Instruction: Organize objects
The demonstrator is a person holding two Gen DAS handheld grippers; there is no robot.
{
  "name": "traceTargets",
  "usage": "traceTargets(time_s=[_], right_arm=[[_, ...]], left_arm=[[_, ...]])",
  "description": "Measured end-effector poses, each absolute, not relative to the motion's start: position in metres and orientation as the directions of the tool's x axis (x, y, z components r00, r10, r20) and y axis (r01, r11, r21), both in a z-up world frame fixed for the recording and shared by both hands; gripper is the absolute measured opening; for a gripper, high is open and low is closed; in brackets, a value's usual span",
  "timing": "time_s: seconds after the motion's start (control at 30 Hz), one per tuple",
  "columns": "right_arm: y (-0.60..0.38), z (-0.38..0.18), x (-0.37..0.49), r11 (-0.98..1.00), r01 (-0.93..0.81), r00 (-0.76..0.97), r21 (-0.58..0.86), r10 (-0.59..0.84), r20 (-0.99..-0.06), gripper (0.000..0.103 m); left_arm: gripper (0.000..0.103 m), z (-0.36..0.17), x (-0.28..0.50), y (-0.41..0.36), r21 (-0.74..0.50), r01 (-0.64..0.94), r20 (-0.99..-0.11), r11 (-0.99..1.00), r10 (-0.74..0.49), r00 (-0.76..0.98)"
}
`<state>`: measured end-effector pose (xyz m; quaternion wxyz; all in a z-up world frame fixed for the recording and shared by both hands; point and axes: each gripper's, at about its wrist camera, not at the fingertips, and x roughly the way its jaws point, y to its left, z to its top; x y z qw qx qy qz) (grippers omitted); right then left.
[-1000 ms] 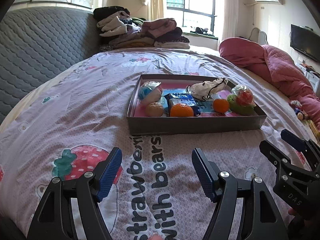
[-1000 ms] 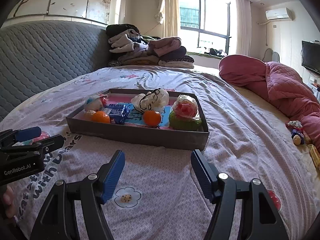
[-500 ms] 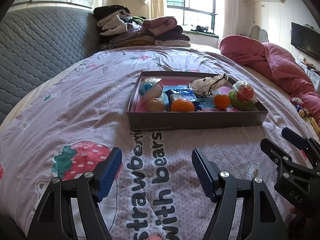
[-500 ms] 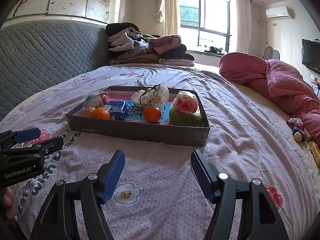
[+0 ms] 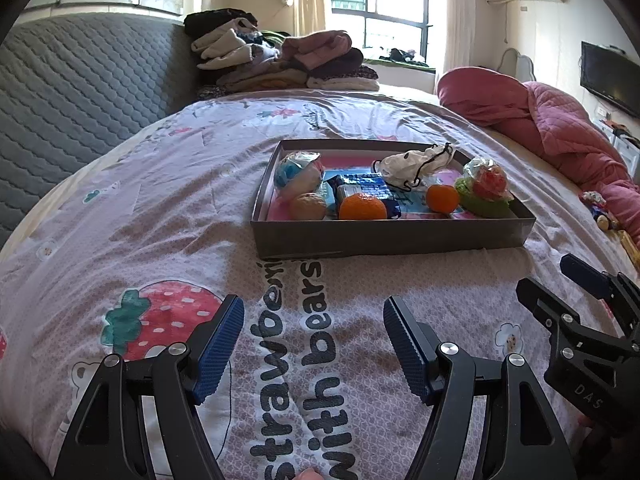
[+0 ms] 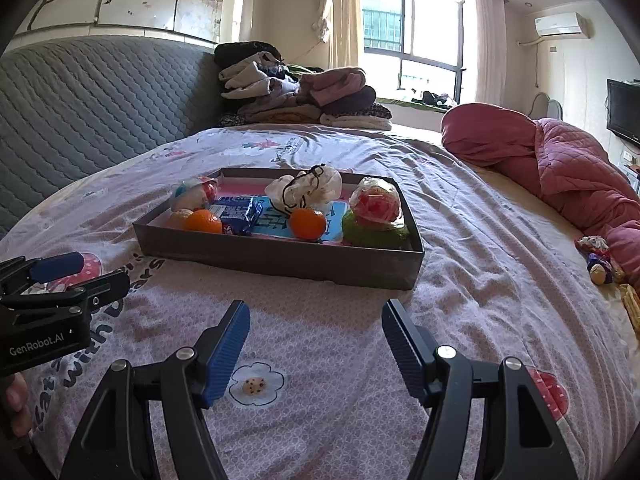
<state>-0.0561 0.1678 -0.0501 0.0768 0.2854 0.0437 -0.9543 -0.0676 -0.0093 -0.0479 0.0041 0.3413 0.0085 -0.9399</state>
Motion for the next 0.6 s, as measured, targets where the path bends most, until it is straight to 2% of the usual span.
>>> traceTargets(time_s=[0.6], right_arm=[[0.1680,-0.0517,-0.0562,-0.984,0.172,-0.820,-0.036,-0.123,-0.559,0.068]], left_arm=[[0.074,-0.0490,-0.0684,-0.0100,-0.015,0.009,-0.649,-1.000,0.002,-0.761]])
